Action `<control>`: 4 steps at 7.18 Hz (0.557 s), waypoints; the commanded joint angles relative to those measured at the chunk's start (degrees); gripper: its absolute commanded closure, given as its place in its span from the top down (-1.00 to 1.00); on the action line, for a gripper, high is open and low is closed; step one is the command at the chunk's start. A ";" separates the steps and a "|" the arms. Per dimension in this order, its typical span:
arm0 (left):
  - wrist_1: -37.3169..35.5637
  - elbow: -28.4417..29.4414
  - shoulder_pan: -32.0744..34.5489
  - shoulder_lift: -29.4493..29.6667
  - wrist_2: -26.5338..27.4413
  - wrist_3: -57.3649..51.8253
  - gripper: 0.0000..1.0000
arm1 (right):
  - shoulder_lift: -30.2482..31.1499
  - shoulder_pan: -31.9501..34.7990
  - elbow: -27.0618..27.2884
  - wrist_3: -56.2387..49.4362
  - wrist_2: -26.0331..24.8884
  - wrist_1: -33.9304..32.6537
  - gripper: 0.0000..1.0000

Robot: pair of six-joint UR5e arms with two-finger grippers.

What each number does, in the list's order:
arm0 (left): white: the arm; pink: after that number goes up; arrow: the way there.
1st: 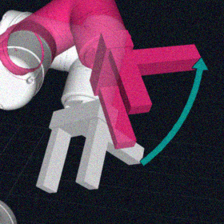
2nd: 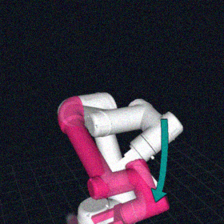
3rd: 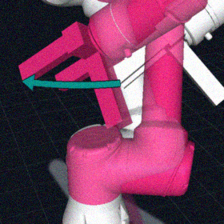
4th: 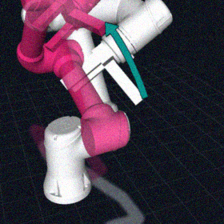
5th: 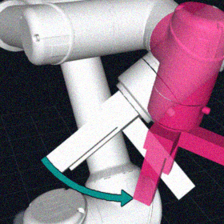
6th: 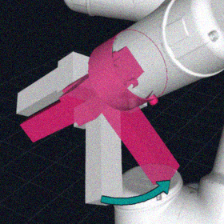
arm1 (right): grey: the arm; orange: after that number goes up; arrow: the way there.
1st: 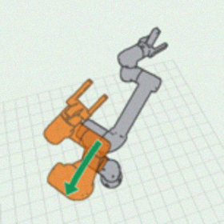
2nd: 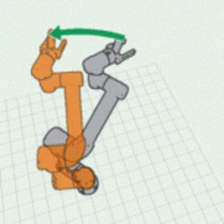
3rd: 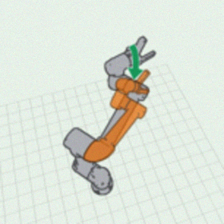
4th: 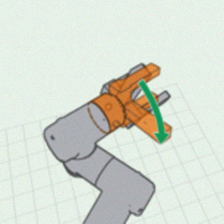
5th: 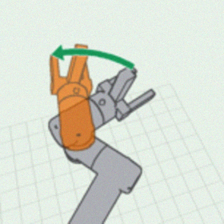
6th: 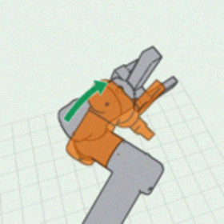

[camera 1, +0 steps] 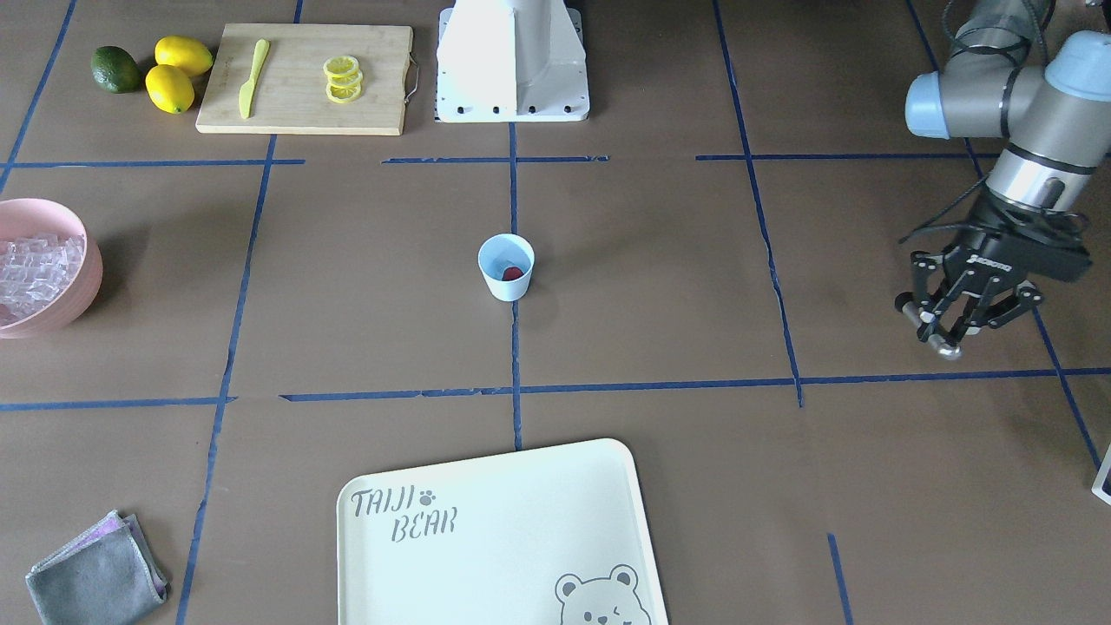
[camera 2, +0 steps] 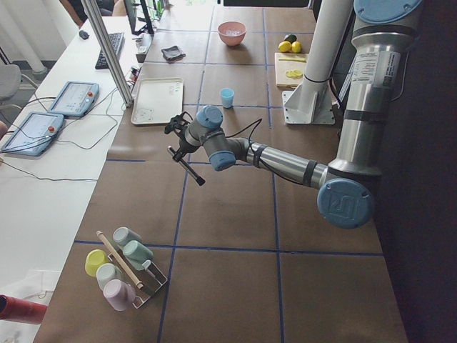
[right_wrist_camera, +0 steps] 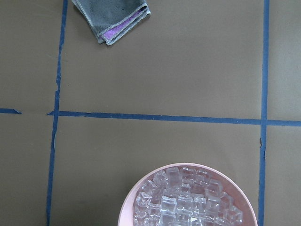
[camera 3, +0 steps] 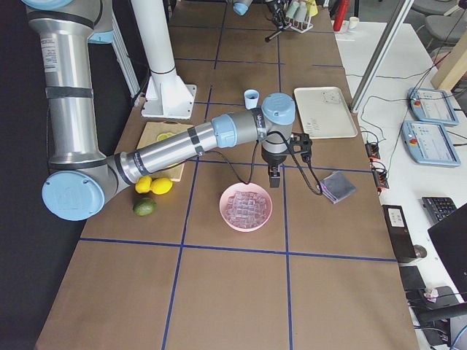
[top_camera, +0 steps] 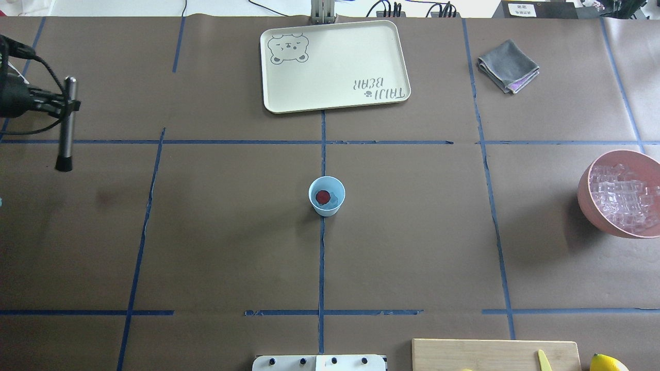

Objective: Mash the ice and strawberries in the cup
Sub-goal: 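Lift the metal rod out of the cup and carry it back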

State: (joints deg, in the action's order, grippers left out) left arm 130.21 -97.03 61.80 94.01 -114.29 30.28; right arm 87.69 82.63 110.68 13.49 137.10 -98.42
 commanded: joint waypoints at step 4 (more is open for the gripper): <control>-38.24 -2.91 2.01 -3.84 -4.54 -0.58 -1.00 | 1.69 0.69 0.15 -1.62 -0.07 0.07 0.99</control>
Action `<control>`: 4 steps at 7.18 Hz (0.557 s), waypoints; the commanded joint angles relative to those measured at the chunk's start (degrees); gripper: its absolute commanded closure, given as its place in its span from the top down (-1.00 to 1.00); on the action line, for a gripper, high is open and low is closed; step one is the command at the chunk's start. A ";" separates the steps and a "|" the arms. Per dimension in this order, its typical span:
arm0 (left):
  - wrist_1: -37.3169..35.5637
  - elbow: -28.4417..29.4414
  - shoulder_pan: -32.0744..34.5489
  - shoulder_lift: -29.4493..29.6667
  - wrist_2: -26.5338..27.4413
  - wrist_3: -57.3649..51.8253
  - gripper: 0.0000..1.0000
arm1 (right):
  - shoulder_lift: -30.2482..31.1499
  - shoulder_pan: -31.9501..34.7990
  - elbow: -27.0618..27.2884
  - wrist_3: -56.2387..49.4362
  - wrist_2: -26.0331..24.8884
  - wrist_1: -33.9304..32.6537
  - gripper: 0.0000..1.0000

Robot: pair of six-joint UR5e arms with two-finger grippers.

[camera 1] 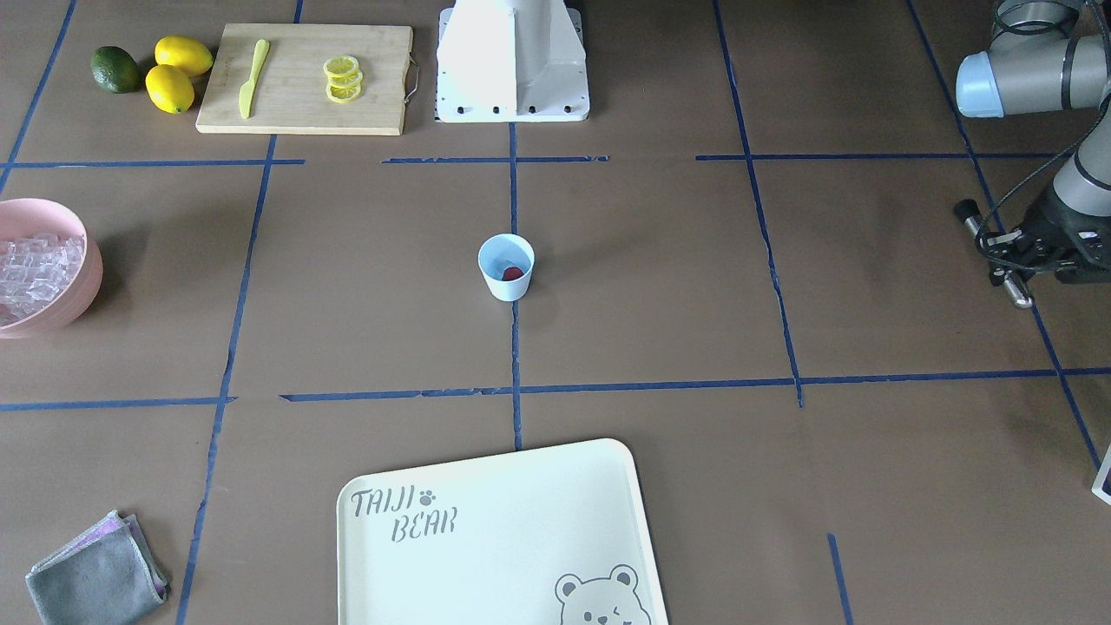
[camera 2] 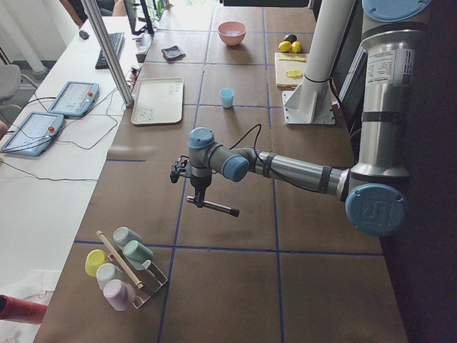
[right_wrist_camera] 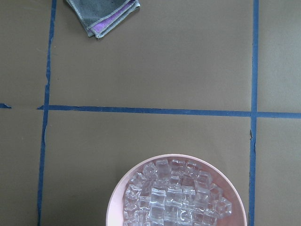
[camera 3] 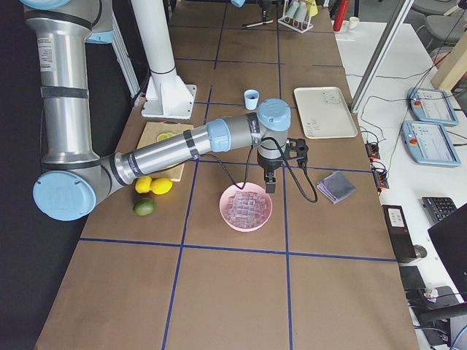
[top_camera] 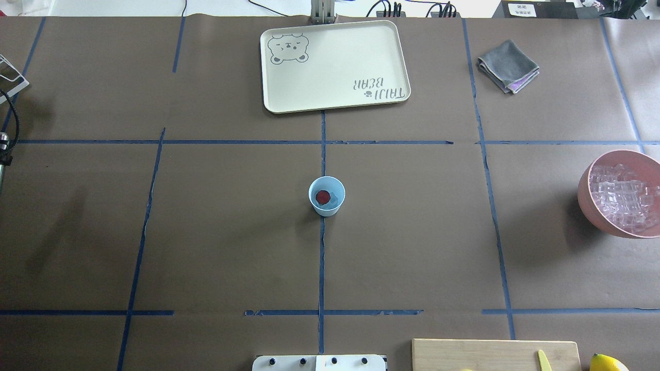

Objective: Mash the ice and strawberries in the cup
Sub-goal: 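Lay the metal rod on the table and open the left gripper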

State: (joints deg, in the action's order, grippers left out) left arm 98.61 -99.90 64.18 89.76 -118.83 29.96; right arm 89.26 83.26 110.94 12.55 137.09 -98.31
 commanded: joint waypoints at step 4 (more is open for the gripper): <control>-6.94 4.18 -6.51 2.16 0.26 -0.42 -1.00 | 0.39 0.15 -0.03 -0.69 -0.16 -0.04 0.99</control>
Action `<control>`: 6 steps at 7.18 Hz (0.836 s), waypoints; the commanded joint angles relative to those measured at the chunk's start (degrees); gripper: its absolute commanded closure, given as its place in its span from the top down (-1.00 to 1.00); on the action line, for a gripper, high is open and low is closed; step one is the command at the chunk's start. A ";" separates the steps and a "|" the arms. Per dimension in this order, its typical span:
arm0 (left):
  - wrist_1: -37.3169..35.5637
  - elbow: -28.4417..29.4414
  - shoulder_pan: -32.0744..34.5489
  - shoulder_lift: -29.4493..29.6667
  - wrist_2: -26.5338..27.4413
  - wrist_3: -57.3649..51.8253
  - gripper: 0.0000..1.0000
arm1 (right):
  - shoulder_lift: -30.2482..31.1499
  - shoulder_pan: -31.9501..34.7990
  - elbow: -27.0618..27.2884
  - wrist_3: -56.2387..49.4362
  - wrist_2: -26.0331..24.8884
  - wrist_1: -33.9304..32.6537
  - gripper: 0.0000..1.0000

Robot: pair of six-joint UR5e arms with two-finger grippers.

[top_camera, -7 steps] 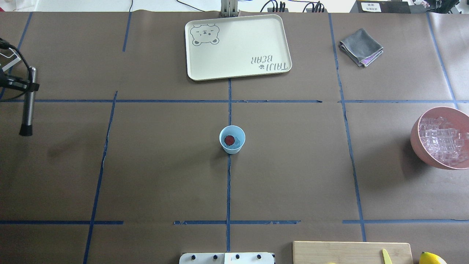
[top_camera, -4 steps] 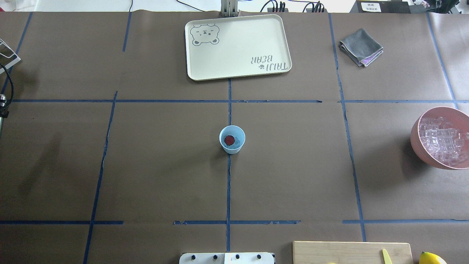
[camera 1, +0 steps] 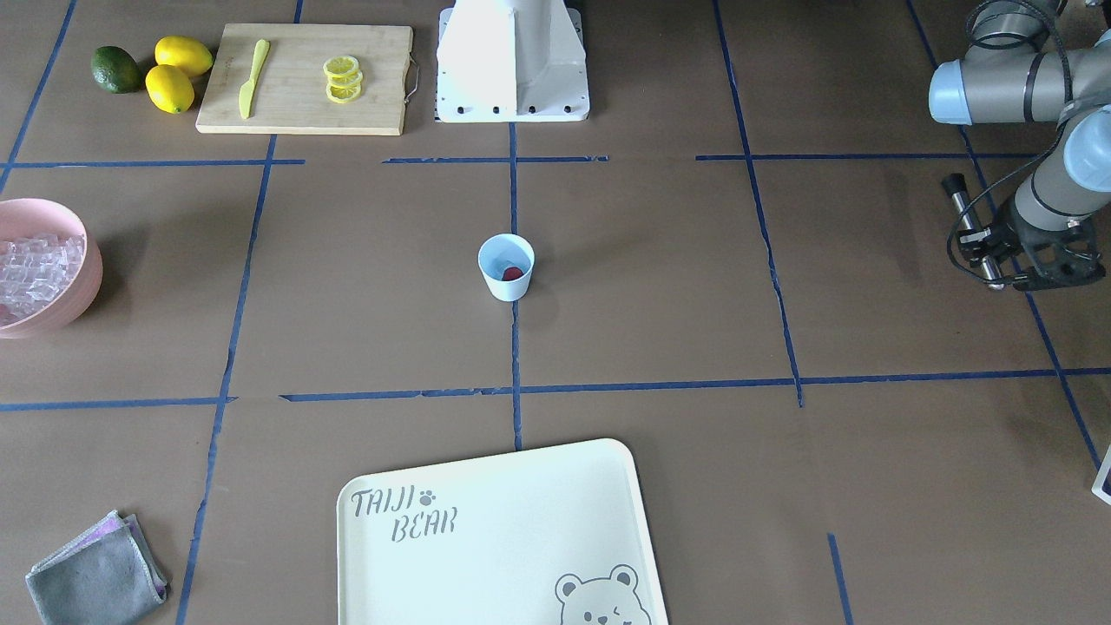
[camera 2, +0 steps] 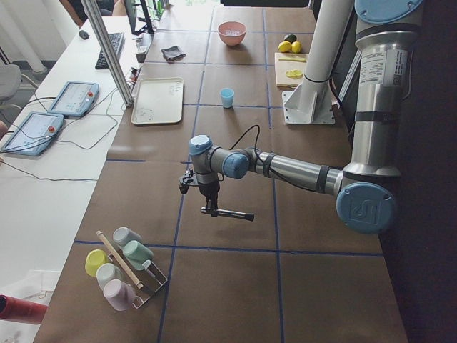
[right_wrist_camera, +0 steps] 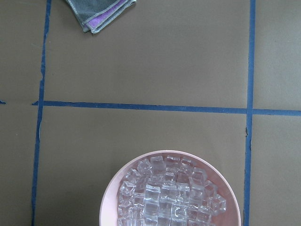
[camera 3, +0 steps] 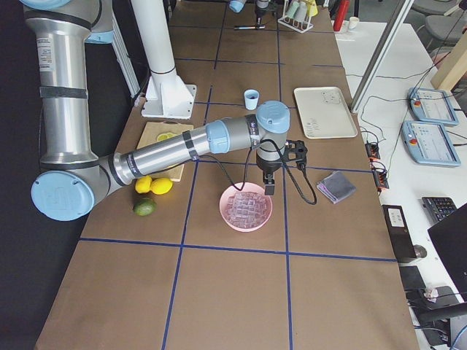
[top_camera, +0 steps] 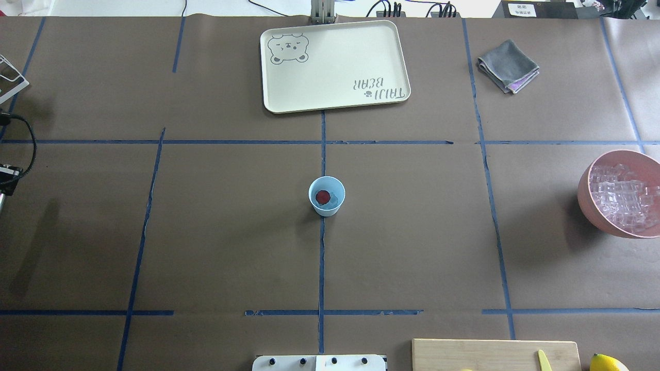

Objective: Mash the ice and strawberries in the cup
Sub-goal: 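Lay the metal rod on the table and open the left gripper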

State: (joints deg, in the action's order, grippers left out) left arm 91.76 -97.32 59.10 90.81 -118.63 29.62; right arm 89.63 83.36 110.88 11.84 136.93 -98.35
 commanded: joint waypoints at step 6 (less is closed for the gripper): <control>0.26 0.32 -1.36 2.35 -0.46 0.00 1.00 | 0.02 0.92 0.57 0.02 0.79 0.00 0.99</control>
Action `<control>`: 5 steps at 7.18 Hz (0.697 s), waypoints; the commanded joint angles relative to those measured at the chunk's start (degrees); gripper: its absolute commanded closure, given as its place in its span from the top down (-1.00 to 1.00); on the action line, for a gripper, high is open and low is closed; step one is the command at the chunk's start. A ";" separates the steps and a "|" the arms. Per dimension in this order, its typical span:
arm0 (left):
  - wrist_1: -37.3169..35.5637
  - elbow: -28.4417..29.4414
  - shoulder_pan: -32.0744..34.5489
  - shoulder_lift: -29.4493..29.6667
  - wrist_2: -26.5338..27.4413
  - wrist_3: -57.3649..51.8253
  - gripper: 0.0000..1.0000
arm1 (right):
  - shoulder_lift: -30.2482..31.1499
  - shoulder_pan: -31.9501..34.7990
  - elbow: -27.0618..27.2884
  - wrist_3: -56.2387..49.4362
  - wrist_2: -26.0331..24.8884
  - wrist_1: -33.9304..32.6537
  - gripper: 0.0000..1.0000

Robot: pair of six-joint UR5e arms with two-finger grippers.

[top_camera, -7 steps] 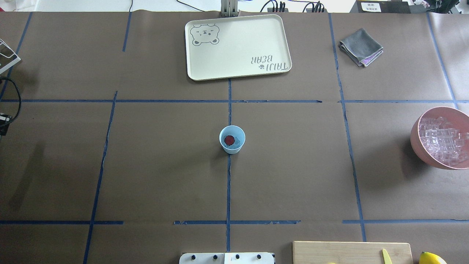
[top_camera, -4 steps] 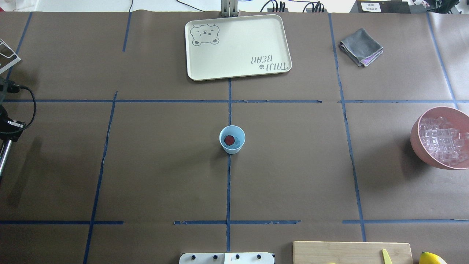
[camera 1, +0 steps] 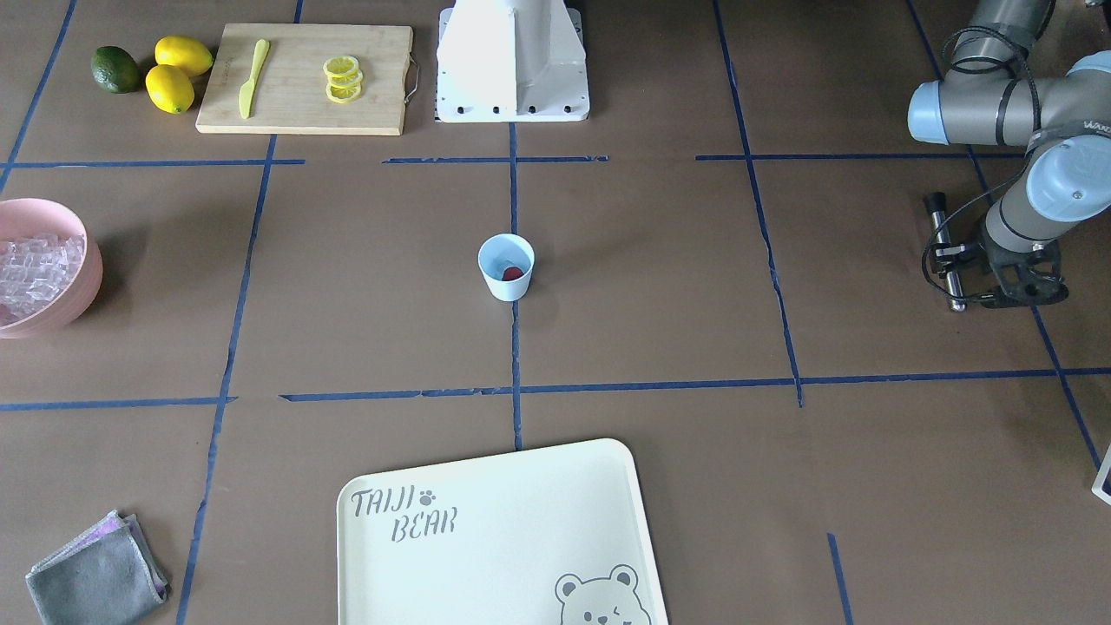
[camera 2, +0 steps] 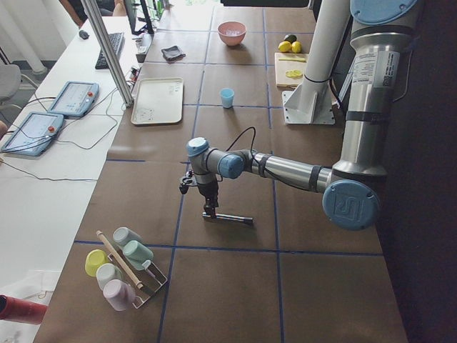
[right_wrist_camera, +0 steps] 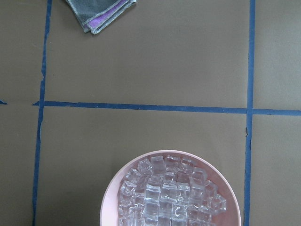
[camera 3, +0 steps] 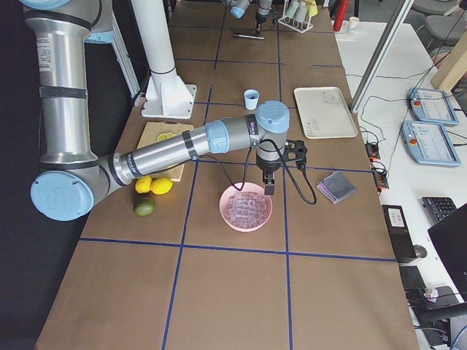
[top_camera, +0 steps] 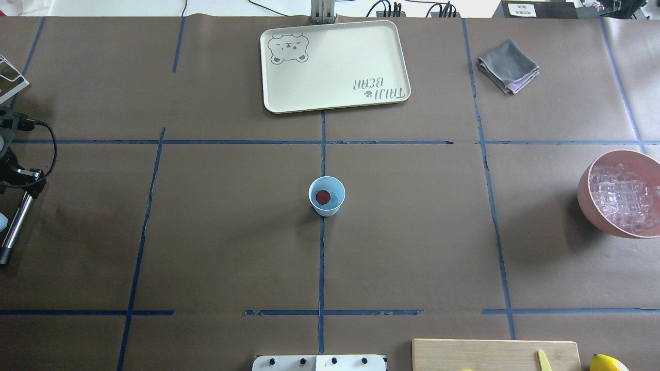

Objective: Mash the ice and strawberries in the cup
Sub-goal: 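Lay the metal rod on the table and open the left gripper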

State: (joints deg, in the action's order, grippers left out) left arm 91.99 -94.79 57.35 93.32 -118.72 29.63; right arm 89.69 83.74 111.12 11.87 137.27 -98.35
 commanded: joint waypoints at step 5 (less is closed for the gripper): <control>-12.61 -15.60 23.86 -5.94 -18.65 -23.28 1.00 | -4.06 9.23 -2.66 -19.64 0.37 -17.24 0.99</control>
State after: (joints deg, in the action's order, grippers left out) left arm 83.16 -109.85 77.81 88.13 -134.16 11.99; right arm 87.42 90.71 109.07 -0.93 137.84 -108.00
